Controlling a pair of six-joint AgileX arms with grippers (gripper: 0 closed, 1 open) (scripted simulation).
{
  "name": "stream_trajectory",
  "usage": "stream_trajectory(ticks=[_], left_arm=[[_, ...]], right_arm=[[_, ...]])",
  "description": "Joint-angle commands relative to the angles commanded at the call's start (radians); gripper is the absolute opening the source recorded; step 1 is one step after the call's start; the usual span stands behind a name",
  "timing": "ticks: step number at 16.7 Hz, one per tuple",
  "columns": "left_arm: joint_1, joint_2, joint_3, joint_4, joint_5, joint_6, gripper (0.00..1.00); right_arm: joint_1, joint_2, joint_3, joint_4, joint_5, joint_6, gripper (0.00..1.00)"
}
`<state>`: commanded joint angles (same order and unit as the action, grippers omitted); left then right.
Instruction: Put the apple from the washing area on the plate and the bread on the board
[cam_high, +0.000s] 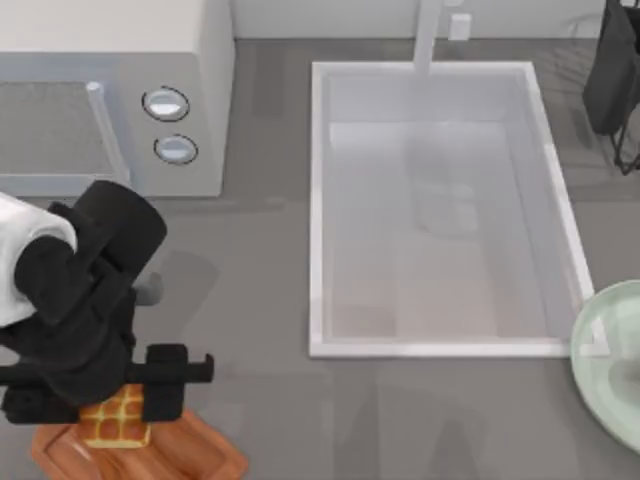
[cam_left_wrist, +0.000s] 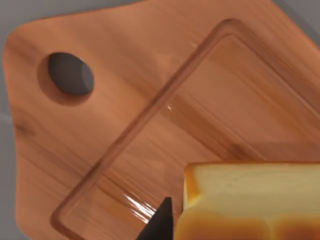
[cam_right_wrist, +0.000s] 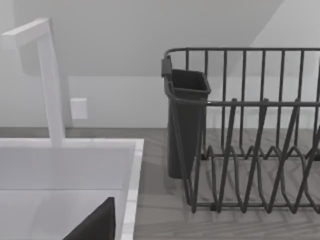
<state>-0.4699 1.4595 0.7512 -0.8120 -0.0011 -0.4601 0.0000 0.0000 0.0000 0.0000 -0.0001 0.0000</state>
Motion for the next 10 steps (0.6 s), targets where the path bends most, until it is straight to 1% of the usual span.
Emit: stream_trajectory(ticks=[7, 10], left_arm=[[0.000, 0.022, -0.025, 0.016, 0.000, 0.000, 0.00], [0.000, 0.022, -0.025, 0.016, 0.000, 0.000, 0.23]], right_arm=[[0.000, 0.000, 0.000, 0.000, 0.000, 0.000, 1.00], [0.000, 0.000, 0.000, 0.000, 0.000, 0.000, 1.00]])
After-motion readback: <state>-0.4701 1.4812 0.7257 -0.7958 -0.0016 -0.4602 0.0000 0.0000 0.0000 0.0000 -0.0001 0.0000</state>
